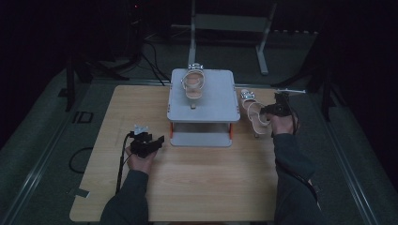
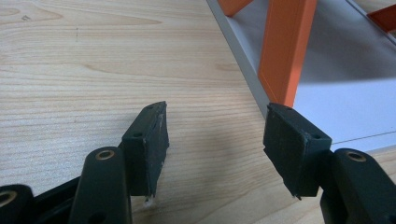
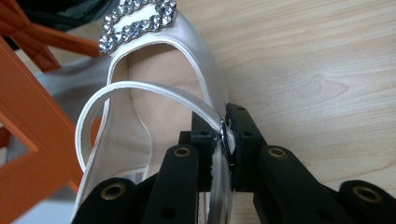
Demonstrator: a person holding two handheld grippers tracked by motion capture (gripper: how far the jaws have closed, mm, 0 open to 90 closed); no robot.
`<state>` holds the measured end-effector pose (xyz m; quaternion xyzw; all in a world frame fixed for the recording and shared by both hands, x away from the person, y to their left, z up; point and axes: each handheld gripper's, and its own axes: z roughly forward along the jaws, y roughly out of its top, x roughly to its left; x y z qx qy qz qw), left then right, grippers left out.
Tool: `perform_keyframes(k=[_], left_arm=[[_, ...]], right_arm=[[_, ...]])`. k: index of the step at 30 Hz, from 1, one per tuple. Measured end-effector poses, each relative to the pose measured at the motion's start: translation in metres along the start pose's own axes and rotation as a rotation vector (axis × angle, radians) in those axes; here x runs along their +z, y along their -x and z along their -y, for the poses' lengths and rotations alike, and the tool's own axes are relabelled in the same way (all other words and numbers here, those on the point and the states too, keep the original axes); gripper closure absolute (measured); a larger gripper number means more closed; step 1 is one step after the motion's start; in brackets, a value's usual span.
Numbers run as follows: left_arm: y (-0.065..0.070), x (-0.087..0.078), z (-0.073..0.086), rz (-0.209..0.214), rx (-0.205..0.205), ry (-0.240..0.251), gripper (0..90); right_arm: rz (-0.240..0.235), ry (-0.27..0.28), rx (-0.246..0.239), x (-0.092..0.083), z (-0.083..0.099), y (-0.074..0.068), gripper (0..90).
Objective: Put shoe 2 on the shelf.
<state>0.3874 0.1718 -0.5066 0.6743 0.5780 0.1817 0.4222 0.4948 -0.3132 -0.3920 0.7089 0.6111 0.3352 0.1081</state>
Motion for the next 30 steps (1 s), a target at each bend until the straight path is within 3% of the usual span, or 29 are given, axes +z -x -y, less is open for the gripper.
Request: perform_keyframes(k=[11, 30], left_arm=[[0.001, 0.0, 0.0, 0.0, 0.0, 0.003, 40.5], [0.001, 0.0, 0.0, 0.0, 0.002, 0.001, 40.4]], right_arm=[[-0.009, 0.035, 0.029, -0.017, -0.022, -0.015, 82.8], [-0.013, 0.068, 0.039, -0.044, -0.053, -0.046, 82.8]])
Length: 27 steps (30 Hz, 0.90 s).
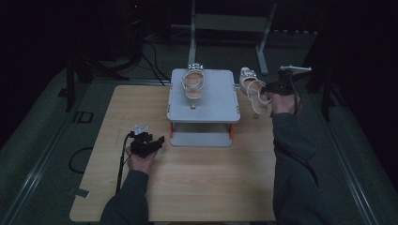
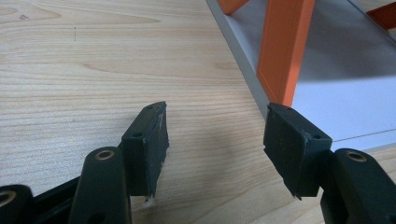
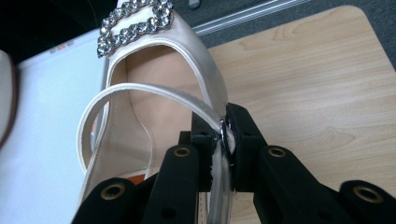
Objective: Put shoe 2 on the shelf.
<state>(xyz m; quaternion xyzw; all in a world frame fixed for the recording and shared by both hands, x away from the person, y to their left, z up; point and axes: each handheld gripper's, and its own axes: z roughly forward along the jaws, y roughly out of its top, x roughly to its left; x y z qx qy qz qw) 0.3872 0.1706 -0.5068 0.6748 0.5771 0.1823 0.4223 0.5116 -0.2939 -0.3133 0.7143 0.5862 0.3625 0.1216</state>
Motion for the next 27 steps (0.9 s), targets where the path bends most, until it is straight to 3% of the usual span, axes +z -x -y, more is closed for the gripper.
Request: perform_keyframes(k=[14, 27], left_arm=[[0.0, 0.0, 0.0, 0.001, 0.0, -0.001, 40.3], [0.0, 0.0, 0.0, 0.002, 0.002, -0.005, 40.3]], right_arm=[[0.009, 0.05, -0.004, -0.023, -0.019, -0.027, 82.8], [-0.027, 0.05, -0.032, -0.028, -0.021, -0.069, 82.8]])
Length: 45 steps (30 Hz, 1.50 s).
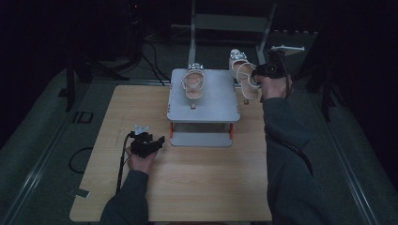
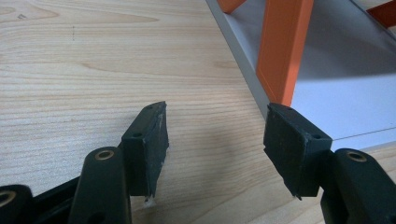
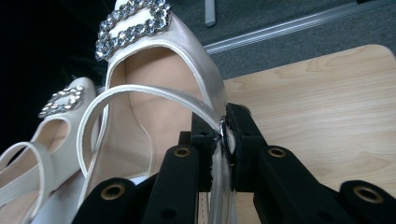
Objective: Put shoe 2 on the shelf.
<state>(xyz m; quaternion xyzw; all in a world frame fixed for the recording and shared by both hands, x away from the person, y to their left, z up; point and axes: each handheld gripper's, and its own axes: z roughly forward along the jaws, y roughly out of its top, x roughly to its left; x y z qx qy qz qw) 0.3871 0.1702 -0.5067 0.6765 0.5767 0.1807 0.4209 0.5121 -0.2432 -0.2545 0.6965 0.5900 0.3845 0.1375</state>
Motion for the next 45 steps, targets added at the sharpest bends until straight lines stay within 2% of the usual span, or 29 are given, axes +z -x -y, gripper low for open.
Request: perform_keyframes(k=[3, 11, 13, 19, 28, 45], left_arm=[[0.0, 0.0, 0.0, 0.0, 0.001, 0.0, 40.3], [0.0, 0.0, 0.0, 0.001, 0.001, 0.0, 40.3], [0.0, 0.0, 0.0, 0.002, 0.002, -0.001, 40.3], [0.0, -0.001, 0.0, 0.003, 0.001, 0.0, 40.3], [0.0, 0.0, 0.0, 0.004, 0.001, 0.001, 40.3], [-0.001, -0.001, 0.0, 0.005, 0.0, 0.001, 40.3]], right_arm=[[-0.011, -0.011, -0.013, 0.004, 0.003, -0.014, 82.8], [-0.02, -0.03, -0.037, 0.011, 0.009, -0.035, 82.7], [-0.016, -0.046, -0.042, 0.016, 0.012, -0.045, 82.6], [-0.013, -0.058, -0.052, 0.022, 0.016, -0.059, 82.6], [0.011, -0.09, -0.042, 0.031, 0.021, -0.066, 82.4], [-0.002, -0.134, -0.027, 0.036, 0.024, -0.073, 79.5]])
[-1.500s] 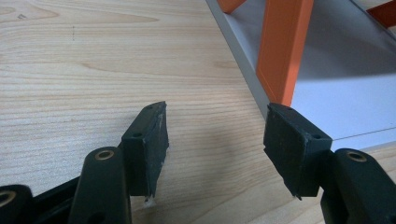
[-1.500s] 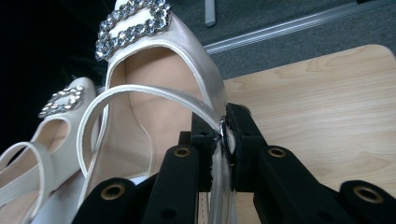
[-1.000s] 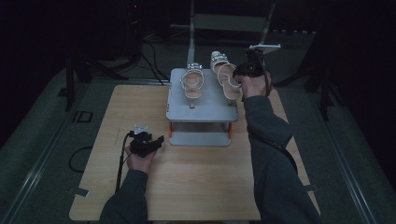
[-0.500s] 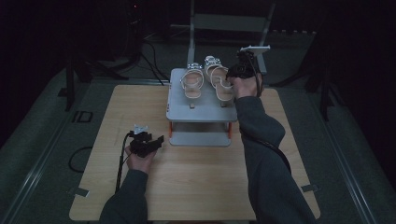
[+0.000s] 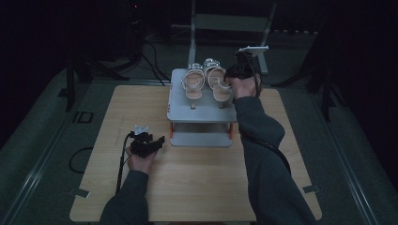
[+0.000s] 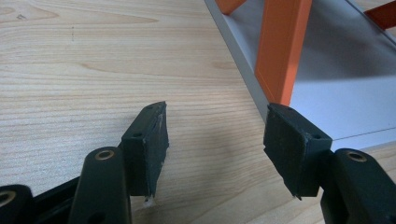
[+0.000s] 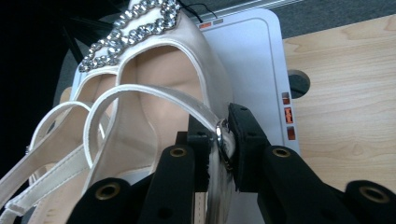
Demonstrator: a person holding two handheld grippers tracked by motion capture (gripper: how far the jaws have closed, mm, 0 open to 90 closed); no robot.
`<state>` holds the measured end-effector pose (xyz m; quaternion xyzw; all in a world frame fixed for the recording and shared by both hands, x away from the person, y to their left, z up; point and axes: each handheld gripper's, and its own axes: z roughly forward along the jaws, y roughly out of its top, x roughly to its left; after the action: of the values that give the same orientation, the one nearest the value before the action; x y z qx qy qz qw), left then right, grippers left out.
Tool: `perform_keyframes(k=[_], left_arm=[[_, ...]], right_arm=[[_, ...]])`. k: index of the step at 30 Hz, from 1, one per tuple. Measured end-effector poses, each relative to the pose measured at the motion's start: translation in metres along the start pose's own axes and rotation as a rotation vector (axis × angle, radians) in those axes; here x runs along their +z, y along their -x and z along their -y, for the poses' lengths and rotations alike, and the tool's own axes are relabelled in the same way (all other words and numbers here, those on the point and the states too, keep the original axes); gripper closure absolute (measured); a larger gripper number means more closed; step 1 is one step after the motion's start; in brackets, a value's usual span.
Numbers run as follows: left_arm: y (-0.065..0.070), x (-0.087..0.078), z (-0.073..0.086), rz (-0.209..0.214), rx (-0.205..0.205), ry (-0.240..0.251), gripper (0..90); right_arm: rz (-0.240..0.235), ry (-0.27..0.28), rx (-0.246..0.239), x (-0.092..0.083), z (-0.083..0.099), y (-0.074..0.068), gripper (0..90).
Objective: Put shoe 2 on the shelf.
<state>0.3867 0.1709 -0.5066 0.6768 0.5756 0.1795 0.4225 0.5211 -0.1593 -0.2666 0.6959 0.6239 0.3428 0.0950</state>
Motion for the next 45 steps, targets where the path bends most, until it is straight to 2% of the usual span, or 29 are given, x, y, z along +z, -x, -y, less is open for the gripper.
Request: perform_keyframes(k=[6, 13, 17, 19, 23, 26, 28, 32, 33, 34, 36, 41, 43, 45], left_arm=[[0.0, 0.0, 0.0, -0.001, 0.0, 0.0, 40.3], [0.0, 0.0, 0.0, -0.001, 0.0, 0.0, 40.3], [0.0, 0.0, 0.0, -0.001, -0.001, 0.002, 40.3], [0.0, 0.0, 0.0, -0.001, -0.003, 0.004, 40.3], [0.0, 0.0, 0.0, -0.002, -0.004, 0.004, 40.3], [0.0, 0.0, 0.0, -0.002, -0.003, 0.004, 40.3], [0.0, 0.0, 0.0, -0.002, -0.003, 0.004, 40.2], [0.0, 0.0, 0.0, -0.001, -0.003, 0.003, 40.2], [0.0, 0.0, 0.0, -0.001, -0.002, 0.004, 40.2], [0.0, 0.0, 0.0, -0.001, -0.003, 0.004, 40.2], [0.0, 0.0, 0.0, -0.001, -0.003, 0.003, 40.2], [0.0, 0.0, 0.0, -0.001, -0.003, 0.003, 40.2], [0.0, 0.0, 0.0, -0.001, -0.002, 0.003, 40.2], [0.0, 0.0, 0.0, -0.001, -0.003, 0.003, 40.2]], right_arm=[[-0.048, -0.008, 0.018, 0.001, 0.0, 0.001, 73.2], [-0.081, -0.035, 0.037, 0.003, 0.0, 0.003, 73.3], [-0.127, -0.048, 0.091, 0.005, 0.0, 0.012, 75.1], [-0.15, -0.059, 0.139, 0.008, 0.0, 0.02, 78.9], [-0.206, -0.086, 0.207, 0.013, 0.002, 0.032, 80.4], [-0.216, -0.079, 0.21, 0.013, 0.002, 0.033, 80.3], [-0.205, -0.077, 0.193, 0.013, 0.002, 0.032, 80.1], [-0.222, -0.075, 0.216, 0.016, 0.003, 0.037, 79.8], [-0.218, -0.073, 0.213, 0.016, 0.003, 0.037, 78.5], [-0.225, -0.069, 0.202, 0.017, 0.003, 0.038, 73.5], [-0.226, -0.06, 0.148, 0.017, 0.002, 0.035, 68.5], [-0.156, -0.008, 0.021, 0.012, 0.002, 0.023, 53.8], [-0.136, 0.016, -0.012, 0.009, 0.001, 0.02, 51.7], [-0.152, 0.035, -0.04, 0.005, 0.0, 0.019, 49.8]])
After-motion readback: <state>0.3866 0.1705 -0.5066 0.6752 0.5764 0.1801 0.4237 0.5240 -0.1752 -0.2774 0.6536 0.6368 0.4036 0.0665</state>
